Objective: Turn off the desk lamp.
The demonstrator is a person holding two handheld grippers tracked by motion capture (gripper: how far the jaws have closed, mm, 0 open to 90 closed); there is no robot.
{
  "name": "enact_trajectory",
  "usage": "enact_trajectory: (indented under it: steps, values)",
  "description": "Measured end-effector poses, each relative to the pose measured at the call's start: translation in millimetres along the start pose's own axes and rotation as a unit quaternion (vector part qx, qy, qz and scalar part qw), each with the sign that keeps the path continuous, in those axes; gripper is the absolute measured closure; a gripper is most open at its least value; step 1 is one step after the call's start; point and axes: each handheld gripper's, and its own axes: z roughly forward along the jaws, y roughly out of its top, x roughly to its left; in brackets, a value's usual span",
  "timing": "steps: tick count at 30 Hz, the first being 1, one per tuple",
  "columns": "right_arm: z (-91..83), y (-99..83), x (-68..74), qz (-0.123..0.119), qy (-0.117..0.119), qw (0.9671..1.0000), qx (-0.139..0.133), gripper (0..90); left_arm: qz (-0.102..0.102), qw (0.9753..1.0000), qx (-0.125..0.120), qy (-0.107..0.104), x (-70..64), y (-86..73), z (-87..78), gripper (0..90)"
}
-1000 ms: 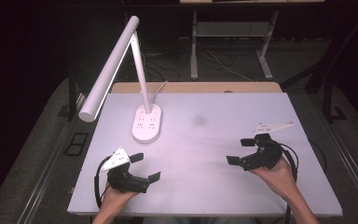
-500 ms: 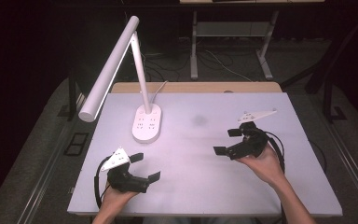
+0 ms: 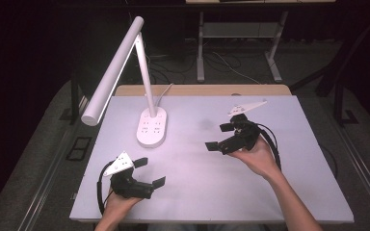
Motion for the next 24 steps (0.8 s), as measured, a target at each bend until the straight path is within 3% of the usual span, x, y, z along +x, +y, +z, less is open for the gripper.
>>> enact_trajectory:
  steps: [24]
  values:
    - [54.9,45.1,5.6,-0.030,0.027,0.9990,0.019,1.2,0.000,1.0000,0.005,-0.006,1.6,-0.1,3.2,0.0]
